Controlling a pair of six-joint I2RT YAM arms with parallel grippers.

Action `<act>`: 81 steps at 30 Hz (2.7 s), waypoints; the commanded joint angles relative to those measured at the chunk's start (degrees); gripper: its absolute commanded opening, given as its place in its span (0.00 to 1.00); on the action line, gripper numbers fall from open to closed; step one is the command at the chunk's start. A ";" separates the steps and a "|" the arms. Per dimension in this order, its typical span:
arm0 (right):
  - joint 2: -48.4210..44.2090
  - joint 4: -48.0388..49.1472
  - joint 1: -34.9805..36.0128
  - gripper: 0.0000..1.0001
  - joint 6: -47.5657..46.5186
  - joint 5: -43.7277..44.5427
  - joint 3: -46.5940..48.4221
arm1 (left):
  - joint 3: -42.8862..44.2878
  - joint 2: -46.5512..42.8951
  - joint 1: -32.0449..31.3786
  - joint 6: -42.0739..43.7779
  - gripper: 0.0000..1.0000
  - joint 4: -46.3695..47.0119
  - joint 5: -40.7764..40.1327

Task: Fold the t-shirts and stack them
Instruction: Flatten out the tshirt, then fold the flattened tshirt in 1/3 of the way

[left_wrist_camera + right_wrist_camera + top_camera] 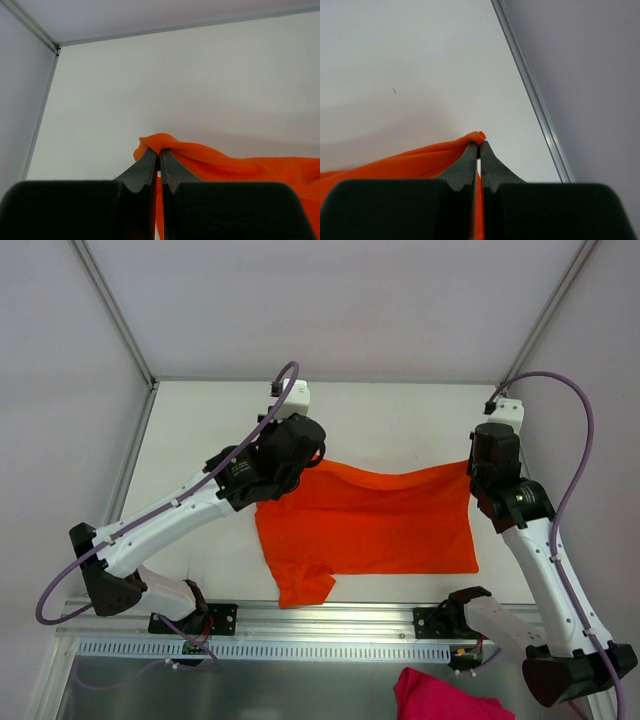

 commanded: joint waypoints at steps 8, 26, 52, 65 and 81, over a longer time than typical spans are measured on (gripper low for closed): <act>14.81 19.80 -0.19 0.01 -1.74 5.56 0.62 | 2.07 9.21 10.11 -1.66 0.00 8.45 7.50; 47.00 21.82 -6.51 0.01 -3.93 7.14 28.48 | 23.69 33.03 23.48 1.15 0.00 10.38 11.98; 57.38 20.15 -13.11 0.01 0.02 4.77 35.96 | 38.73 48.95 29.28 0.89 0.00 12.23 13.12; 55.62 20.95 -13.11 0.01 0.02 3.10 33.94 | 41.81 50.27 29.37 -1.39 0.00 11.45 13.83; 51.23 18.58 -13.02 0.01 0.55 0.29 29.47 | 32.14 41.92 25.33 -6.13 0.00 6.79 15.67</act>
